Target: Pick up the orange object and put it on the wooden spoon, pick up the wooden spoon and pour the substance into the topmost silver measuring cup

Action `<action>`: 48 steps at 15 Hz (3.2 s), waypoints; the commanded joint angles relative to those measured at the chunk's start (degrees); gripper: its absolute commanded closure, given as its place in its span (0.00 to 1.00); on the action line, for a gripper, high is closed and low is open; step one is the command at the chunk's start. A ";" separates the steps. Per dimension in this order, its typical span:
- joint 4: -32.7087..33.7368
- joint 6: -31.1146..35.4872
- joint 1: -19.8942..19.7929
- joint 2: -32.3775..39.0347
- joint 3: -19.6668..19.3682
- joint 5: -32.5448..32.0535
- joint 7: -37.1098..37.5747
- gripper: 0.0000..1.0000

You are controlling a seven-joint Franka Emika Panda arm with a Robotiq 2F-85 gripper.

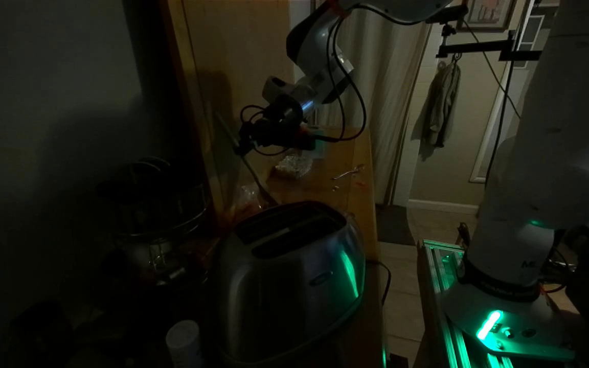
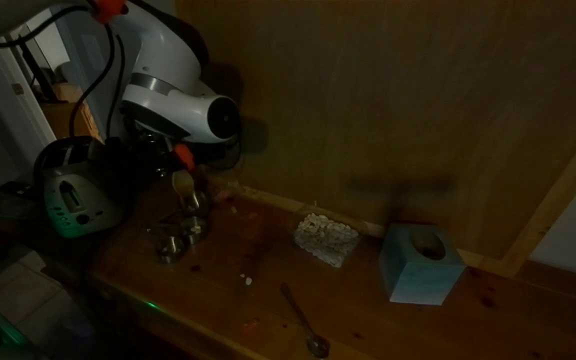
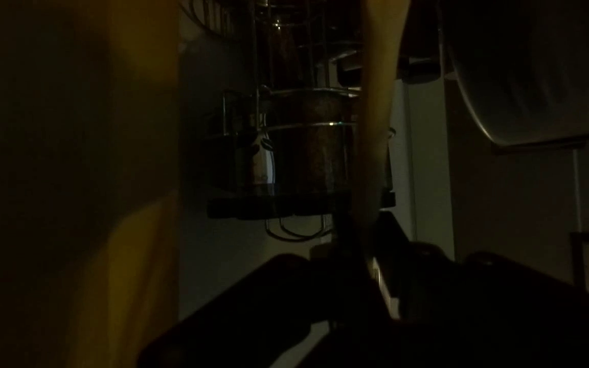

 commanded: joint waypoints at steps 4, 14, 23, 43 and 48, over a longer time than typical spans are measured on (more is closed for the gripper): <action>-1.69 12.82 2.20 -7.21 4.29 -9.23 7.42 0.96; -5.50 40.31 4.57 -10.99 9.81 -35.43 30.91 0.96; -2.95 34.68 -2.27 -9.30 8.00 -76.51 61.52 0.96; -1.30 41.69 -2.94 4.57 -2.43 -65.79 63.08 0.96; -1.32 41.85 -4.26 7.41 -1.70 -59.44 64.34 0.96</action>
